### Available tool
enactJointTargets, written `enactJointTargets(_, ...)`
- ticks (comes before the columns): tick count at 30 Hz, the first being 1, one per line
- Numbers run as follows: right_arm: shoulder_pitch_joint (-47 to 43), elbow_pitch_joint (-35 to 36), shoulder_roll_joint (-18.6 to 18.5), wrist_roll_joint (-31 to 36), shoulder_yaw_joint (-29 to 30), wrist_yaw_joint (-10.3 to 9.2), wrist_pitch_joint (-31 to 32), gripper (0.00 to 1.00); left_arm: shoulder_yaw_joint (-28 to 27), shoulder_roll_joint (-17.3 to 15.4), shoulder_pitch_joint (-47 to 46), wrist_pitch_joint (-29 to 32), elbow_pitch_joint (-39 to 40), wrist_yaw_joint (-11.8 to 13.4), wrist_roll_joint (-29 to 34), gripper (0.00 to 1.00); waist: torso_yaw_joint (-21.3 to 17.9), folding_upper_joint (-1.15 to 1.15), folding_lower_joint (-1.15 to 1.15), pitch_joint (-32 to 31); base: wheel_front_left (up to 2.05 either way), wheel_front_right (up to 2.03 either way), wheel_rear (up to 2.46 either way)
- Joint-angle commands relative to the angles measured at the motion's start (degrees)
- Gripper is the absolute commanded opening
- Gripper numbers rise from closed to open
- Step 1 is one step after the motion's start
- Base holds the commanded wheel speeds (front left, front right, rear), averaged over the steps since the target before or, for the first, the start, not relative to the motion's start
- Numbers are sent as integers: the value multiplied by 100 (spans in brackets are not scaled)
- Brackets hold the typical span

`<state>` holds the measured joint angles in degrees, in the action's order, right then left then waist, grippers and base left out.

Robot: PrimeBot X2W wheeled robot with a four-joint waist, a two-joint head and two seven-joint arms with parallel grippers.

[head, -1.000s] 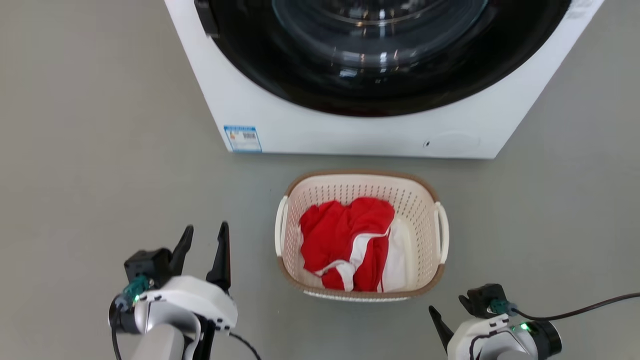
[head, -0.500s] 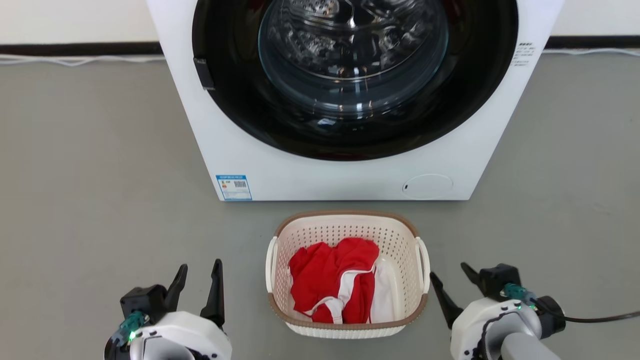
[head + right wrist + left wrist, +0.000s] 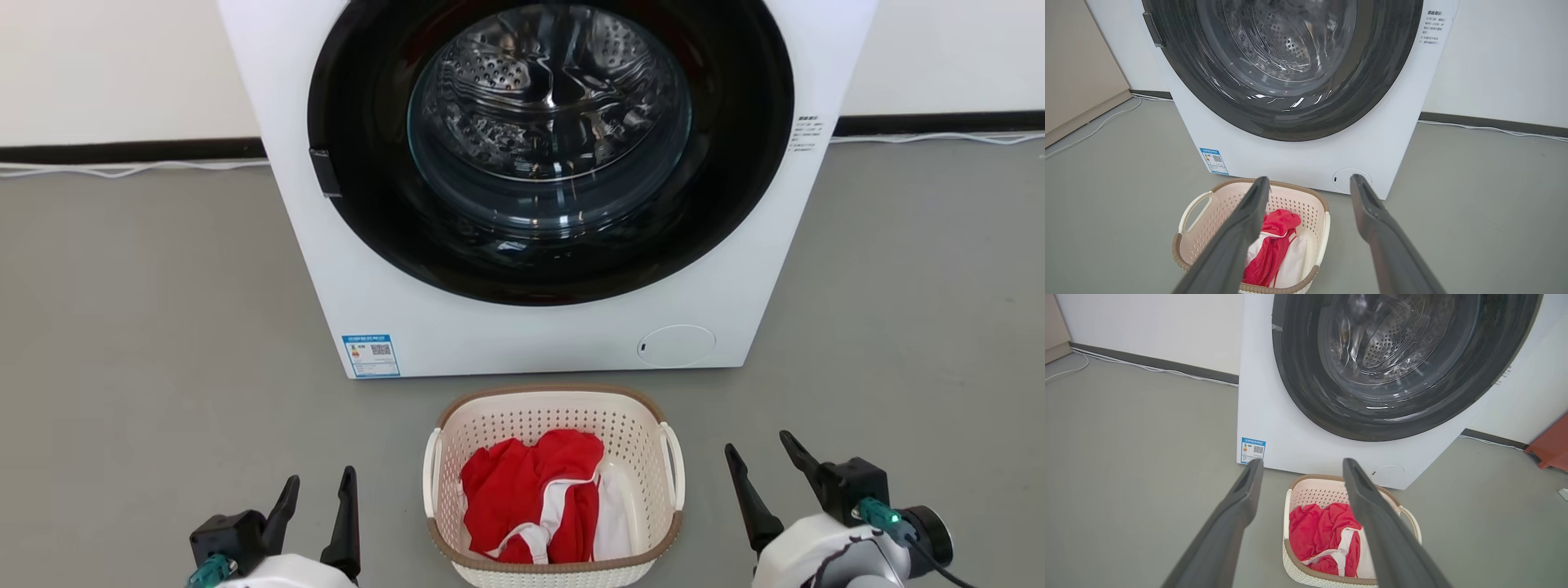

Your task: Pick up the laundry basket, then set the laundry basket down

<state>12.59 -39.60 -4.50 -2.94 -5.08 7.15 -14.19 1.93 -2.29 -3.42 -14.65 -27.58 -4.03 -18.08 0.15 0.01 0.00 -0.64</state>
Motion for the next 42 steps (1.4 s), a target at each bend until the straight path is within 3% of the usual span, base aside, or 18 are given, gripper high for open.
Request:
enactJointTargets(1, 8, 219, 22, 89, -72, 34, -81, 100, -183, -71, -87, -35, 188, 47, 19, 100, -26, -1, 0, -38, 0, 0, 0)
enactJointTargets(14, -801, 1525, 143, 405, 341, 34, -13, 100, -141, -108, 219, -35, 334, 86, 55, 100, -68, -1, 0, -292, 0, 0, 0)
enactJointTargets(33, -1342, 2296, 161, 356, 583, 34, 218, 100, -143, -176, 335, -19, 375, 153, -19, 100, -128, -1, 0, -330, 0, 0, 0)
enactJointTargets(34, -1408, 2110, 177, 343, 698, 0, 220, 0, 9, -133, 461, 6, 243, 107, -11, 0, -129, -1, 0, -331, 0, 0, 0)
enactJointTargets(42, -1468, 1834, 186, 97, 737, -5, 308, 0, -36, -92, 543, 87, 2, 86, -210, 0, -125, -1, 3, -322, 0, 0, 0)
